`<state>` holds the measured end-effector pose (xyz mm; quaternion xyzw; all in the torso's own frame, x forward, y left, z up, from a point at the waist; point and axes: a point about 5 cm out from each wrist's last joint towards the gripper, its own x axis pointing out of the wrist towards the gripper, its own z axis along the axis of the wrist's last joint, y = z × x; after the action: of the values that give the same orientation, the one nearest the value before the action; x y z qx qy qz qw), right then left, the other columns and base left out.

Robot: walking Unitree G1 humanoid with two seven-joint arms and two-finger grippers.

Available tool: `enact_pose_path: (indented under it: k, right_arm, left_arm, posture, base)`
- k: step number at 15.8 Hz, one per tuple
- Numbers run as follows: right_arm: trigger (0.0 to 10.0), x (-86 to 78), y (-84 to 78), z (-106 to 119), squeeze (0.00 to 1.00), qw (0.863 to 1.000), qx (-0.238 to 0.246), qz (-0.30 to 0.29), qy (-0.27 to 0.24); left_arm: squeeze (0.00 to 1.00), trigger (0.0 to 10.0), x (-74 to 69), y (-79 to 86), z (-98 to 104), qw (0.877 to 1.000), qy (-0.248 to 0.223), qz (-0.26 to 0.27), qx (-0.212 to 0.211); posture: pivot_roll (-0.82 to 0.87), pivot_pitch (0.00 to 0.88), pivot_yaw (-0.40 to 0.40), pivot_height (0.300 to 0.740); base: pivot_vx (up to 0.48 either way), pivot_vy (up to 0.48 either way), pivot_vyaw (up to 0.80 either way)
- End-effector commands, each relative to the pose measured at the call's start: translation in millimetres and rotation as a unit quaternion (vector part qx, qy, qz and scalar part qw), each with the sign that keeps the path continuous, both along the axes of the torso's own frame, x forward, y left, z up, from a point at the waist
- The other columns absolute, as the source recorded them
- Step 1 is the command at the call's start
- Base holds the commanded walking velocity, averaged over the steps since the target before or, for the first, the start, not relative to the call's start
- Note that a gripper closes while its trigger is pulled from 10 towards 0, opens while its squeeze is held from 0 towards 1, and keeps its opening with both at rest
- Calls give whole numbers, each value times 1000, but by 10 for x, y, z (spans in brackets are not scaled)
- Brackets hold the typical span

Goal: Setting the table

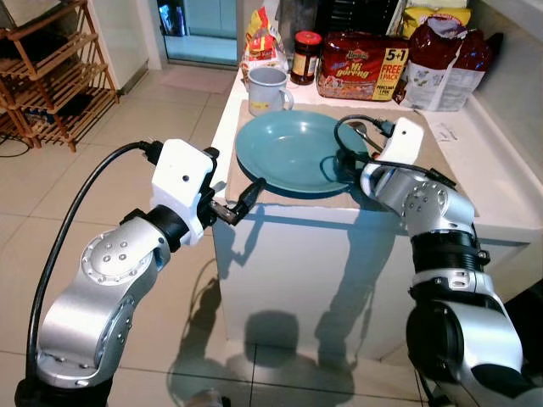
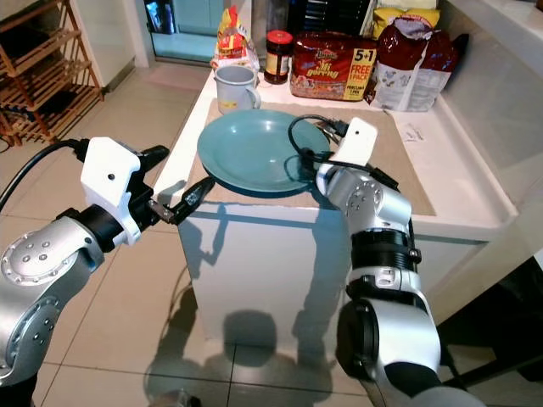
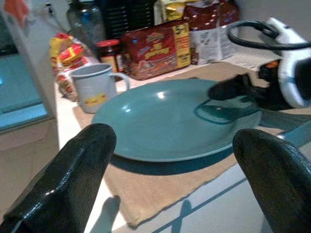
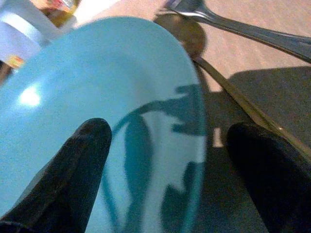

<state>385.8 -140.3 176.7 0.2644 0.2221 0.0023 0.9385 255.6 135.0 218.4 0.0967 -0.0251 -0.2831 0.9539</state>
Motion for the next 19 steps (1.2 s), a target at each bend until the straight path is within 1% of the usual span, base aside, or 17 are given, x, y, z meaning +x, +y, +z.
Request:
enact_pose_path:
  k: [1,2,3,5,7,15,19]
  right_arm:
    - [8980,12,52,44,0,999,37,10,3]
    - [2039,14,57,55,0,999,40,11,0]
    - [0,15,62,57,0,999,41,15,2]
    - [0,1,84,27,0,998,62,23,19]
    - [0,-12,83,-5,0,997,72,24,31]
    - [0,-16,40,27,0,995,97,19,28]
    - [0,-25,-28,29,0,994,109,8,27]
  left_arm:
    - [0,10000,-65,-44,17,1000,2,-27,-1]
    - [0,10000,-80,-53,14,999,3,-32,-2]
    - [0,10000,-84,-59,12,999,3,-32,-4]
    - [0,10000,-79,-62,13,1000,3,-31,-5]
    - [0,10000,-74,-63,18,999,4,-32,-5]
    - [0,10000,-79,-72,17,999,4,-32,-8]
    - [0,10000,-78,-74,14,999,4,-32,-7]
  posture:
    - [80,13,-51,740]
    - [80,13,-52,740]
    - [80,14,-53,740]
    - [78,13,-52,740]
    - [78,15,-50,740]
    - [77,17,-51,740]
    - [76,16,-50,740]
  base:
    - [0,0,0]
    - [0,0,0]
    - [0,0,0]
    - [0,0,0]
    - [0,0,0]
    - [0,0,0]
    - [0,0,0]
